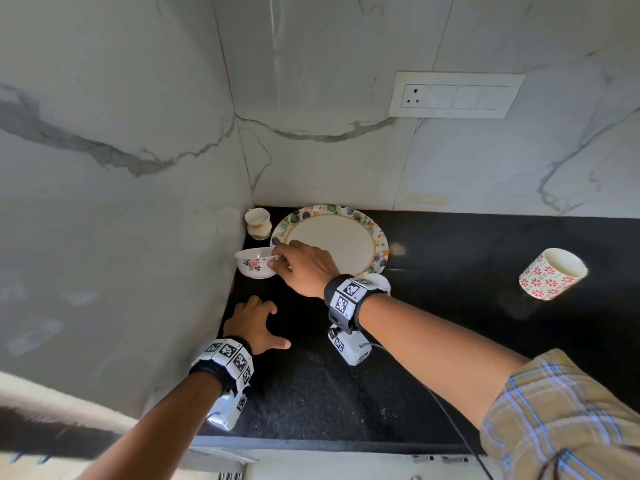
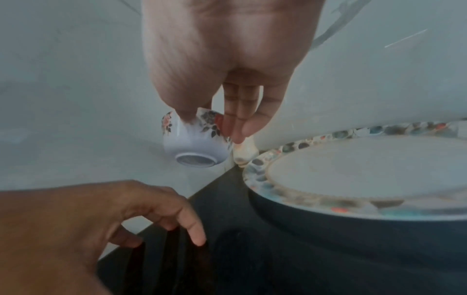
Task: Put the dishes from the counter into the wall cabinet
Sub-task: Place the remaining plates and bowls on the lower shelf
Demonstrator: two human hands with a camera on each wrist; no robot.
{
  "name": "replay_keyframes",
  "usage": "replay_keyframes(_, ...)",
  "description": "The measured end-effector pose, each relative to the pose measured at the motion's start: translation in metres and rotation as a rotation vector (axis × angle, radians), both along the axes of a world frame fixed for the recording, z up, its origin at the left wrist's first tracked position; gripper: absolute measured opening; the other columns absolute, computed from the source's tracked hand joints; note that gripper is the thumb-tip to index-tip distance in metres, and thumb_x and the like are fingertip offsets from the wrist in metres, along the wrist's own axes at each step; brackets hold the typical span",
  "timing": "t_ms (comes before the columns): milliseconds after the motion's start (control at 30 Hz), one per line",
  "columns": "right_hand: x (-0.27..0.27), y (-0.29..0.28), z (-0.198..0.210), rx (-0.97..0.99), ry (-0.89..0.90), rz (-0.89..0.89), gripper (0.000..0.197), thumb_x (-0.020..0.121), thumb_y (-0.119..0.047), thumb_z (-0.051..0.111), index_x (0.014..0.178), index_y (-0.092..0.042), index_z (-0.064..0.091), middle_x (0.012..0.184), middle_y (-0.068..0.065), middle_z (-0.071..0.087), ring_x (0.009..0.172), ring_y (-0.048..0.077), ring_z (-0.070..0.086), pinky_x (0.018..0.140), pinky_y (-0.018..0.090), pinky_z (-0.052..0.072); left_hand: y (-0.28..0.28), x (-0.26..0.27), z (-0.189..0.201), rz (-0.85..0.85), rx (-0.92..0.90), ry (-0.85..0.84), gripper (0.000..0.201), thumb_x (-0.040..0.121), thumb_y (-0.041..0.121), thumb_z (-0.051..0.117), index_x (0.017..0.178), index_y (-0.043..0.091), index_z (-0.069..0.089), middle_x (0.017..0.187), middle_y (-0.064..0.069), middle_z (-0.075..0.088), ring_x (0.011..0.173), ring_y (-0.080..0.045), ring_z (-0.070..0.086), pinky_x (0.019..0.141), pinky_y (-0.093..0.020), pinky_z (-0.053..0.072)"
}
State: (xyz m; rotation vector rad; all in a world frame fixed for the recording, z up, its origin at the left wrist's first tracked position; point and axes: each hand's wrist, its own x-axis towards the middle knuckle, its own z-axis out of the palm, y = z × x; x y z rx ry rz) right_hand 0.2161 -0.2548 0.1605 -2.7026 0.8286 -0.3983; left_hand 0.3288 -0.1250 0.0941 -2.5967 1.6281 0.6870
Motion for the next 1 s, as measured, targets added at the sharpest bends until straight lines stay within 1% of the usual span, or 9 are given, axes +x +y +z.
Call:
replay_keyframes(133,-0.033,-0.003,0.031,-0.054,-0.099,-0.008,0.034,0.100,-0.046,0.044,0.117,-0.020,0.057,0.104,0.005,0.066,0.079,0.028,0.062,0.053,0.029,0.034,-0.012,0.000,0.015,-0.003,0.036,-0.016,0.064,0.069,0.061,0.073,0.122,0.033,0.052,0.129,0.001,0.046,0.123,-0.026,0.043,0.097,-0.041,0.044)
replay_keyframes(267,-0.085,-0.018,0.065,-0.072,-0.212,-0.060,0.037,0.097,-0.052,0.048,0.110,-0.018,0.057,0.104,0.001,0.071,0.080,0.025,0.068,0.057,0.034,0.051,-0.030,-0.003,0.048,-0.014,-0.094,-0.015,0.053,0.077,0.060,0.068,0.120,0.031,0.056,0.127,-0.001,0.051,0.121,-0.027,0.046,0.098,-0.041,0.044)
replay_keyframes(367,-0.136,-0.030,0.090,-0.110,-0.232,-0.133,0.040,0.093,-0.059,0.050,0.103,-0.020,0.055,0.101,0.002,0.074,0.082,0.023,0.071,0.061,0.037,0.056,-0.047,-0.015,0.087,-0.041,-0.284,0.018,0.044,0.077,0.055,0.070,0.113,0.030,0.062,0.122,-0.001,0.058,0.113,-0.026,0.054,0.093,-0.041,0.049)
replay_keyframes(433,-0.172,-0.035,0.111,-0.119,-0.269,-0.199,0.039,0.091,-0.061,0.051,0.099,-0.022,0.054,0.100,0.001,0.074,0.084,0.019,0.072,0.064,0.035,0.058,-0.062,-0.032,0.120,-0.065,-0.416,0.027,0.040,0.077,0.051,0.072,0.111,0.031,0.063,0.119,0.002,0.060,0.111,-0.024,0.056,0.092,-0.039,0.048)
replay_keyframes(533,-0.220,-0.036,0.145,-0.143,-0.349,-0.319,0.033,0.089,-0.056,0.060,0.095,-0.024,0.055,0.099,-0.008,0.072,0.084,0.010,0.071,0.070,0.026,0.057,-0.084,-0.058,0.172,-0.172,-0.599,-0.037,0.036,0.078,0.055,0.068,0.107,0.033,0.065,0.114,0.004,0.062,0.112,-0.023,0.054,0.091,-0.039,0.048)
replay_keyframes(667,-0.275,-0.032,0.192,-0.205,-0.455,-0.422,0.027,0.087,-0.053,0.065,0.093,-0.029,0.055,0.100,-0.017,0.065,0.084,-0.001,0.066,0.064,0.010,0.049,-0.111,-0.106,0.249,-0.324,-0.832,-0.117,0.034,0.082,0.053,0.065,0.110,0.034,0.065,0.121,0.007,0.062,0.117,-0.022,0.051,0.091,-0.040,0.048)
replay_keyframes(767,-0.303,-0.024,0.227,-0.293,-0.556,-0.445,0.031,0.084,-0.057,0.063,0.094,-0.029,0.055,0.102,-0.015,0.065,0.082,-0.004,0.065,0.060,0.013,0.051,-0.125,-0.139,0.304,-0.461,-1.007,-0.221,0.038,0.083,0.052,0.061,0.115,0.033,0.063,0.123,0.009,0.059,0.119,-0.022,0.048,0.090,-0.041,0.047)
replay_keyframes(833,-0.318,-0.019,0.251,-0.380,-0.621,-0.449,0.034,0.082,-0.058,0.062,0.096,-0.027,0.056,0.101,-0.012,0.066,0.081,-0.007,0.064,0.057,0.007,0.047,-0.133,-0.157,0.342,-0.530,-1.136,-0.266,0.040,0.083,0.051,0.058,0.117,0.032,0.062,0.124,0.007,0.058,0.120,-0.023,0.047,0.088,-0.040,0.045)
replay_keyframes(1000,-0.345,-0.006,0.317,-0.542,-0.756,-0.456,0.036,0.082,-0.061,0.061,0.100,-0.030,0.056,0.102,-0.011,0.065,0.086,-0.007,0.065,0.055,0.006,0.047,-0.145,-0.194,0.425,-0.592,-1.471,-0.368,0.038,0.079,0.048,0.060,0.113,0.030,0.065,0.122,0.003,0.058,0.118,-0.023,0.048,0.085,-0.039,0.038)
